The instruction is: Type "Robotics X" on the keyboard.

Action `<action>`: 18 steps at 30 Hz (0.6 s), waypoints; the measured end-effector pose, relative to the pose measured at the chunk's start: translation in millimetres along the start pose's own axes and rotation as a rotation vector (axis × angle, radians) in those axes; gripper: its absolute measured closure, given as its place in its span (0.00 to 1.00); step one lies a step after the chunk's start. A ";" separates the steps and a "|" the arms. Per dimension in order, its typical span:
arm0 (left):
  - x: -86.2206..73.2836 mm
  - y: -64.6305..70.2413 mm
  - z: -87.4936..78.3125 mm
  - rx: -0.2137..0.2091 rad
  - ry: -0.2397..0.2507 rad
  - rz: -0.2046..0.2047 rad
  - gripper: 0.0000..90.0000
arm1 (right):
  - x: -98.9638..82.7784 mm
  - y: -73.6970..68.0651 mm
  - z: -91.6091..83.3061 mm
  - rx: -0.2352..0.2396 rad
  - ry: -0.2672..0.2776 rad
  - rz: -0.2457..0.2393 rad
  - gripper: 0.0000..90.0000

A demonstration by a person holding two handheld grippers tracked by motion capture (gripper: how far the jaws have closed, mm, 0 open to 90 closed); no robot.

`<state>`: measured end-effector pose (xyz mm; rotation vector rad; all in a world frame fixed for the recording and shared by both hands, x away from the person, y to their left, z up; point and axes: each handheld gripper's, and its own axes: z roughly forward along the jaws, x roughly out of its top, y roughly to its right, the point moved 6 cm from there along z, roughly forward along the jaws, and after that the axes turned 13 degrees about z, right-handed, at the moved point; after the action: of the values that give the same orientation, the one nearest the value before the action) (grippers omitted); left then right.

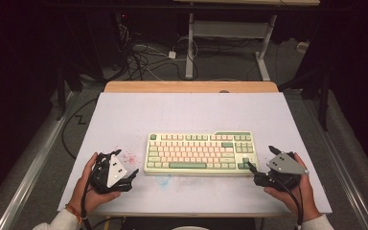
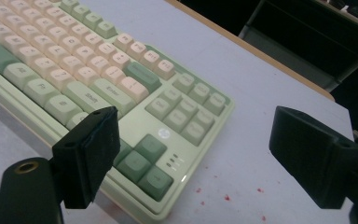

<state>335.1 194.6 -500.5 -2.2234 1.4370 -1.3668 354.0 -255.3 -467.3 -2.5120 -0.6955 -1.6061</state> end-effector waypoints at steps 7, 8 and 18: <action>-10.2 5.6 2.8 -0.024 -0.030 -0.001 0.18 | -13.8 7.1 -0.3 -0.006 -0.023 0.018 0.19; -11.4 6.9 3.5 -0.034 -0.030 -0.008 0.18 | -16.1 8.2 -0.1 -0.007 -0.026 0.012 0.19; -18.4 17.3 7.9 -0.072 -0.052 -0.010 0.18 | -37.0 10.1 -1.3 -0.021 -0.048 0.033 0.20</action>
<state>327.8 197.6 -525.8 -2.2950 1.4825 -1.2698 344.2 -276.9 -497.5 -2.5705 -0.6414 -1.5560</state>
